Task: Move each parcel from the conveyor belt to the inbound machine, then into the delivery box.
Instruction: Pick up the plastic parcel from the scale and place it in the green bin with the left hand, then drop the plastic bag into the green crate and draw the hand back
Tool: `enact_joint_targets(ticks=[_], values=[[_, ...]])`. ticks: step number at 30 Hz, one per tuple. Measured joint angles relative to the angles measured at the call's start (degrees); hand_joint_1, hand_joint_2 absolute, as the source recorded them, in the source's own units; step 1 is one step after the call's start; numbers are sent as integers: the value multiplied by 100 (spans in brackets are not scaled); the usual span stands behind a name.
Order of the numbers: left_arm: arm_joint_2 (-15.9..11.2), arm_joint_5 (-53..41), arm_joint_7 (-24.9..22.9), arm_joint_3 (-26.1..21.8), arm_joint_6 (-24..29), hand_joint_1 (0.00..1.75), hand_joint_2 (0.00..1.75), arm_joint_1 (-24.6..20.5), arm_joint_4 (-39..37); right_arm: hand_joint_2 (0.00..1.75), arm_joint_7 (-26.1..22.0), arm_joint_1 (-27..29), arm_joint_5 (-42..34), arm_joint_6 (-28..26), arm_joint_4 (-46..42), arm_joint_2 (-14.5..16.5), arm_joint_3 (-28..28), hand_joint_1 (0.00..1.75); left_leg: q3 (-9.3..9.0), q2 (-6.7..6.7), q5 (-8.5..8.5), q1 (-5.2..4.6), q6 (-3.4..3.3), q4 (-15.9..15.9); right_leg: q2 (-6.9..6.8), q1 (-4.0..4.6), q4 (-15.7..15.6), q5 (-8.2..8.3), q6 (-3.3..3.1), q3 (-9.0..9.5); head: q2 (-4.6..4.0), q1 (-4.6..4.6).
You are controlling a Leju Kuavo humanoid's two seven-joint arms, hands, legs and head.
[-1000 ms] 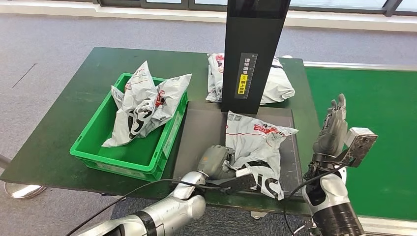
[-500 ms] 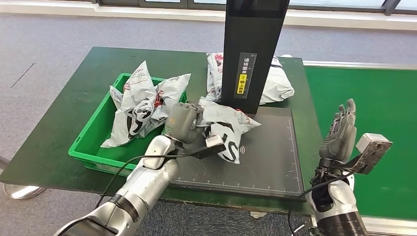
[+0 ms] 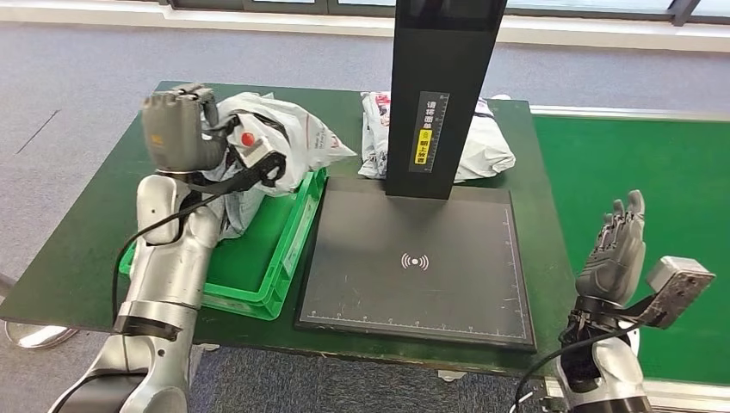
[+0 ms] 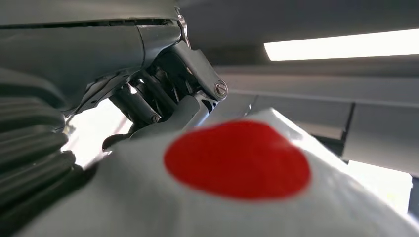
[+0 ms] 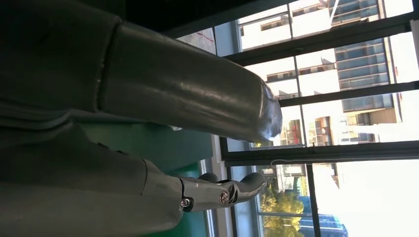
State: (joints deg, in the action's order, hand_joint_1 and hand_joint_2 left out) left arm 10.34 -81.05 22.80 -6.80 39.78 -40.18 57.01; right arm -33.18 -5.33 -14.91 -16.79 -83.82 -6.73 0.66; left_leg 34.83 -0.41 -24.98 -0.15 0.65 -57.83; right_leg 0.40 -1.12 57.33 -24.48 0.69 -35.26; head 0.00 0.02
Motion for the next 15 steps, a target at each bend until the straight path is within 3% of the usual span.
enact_joint_targets(ticks=[6, 12, 15], values=[[-367, -127, -93, -509, 0, 175, 175, -2, 91, 0, 5, 171, -163, 7, -98, -191, -54, 0, -1, 1, -1, 0, 1, 0, 0, 1, -1, -2, -2, -2, 0, 0], [-726, -92, -390, -586, -32, 175, 175, -99, -369, 0, 53, 330, -244, 2, -267, -309, -119, 0, -3, 2, 1, 1, 2, 0, -1, 1, -1, -1, -3, -4, -1, -1], [-788, -232, -426, -651, -13, 44, 175, -218, -860, 0, 72, 407, -272, 2, -360, -337, -160, 0, -5, 3, 0, -1, 2, 0, 0, -1, -1, -1, -3, -2, 0, -1]])
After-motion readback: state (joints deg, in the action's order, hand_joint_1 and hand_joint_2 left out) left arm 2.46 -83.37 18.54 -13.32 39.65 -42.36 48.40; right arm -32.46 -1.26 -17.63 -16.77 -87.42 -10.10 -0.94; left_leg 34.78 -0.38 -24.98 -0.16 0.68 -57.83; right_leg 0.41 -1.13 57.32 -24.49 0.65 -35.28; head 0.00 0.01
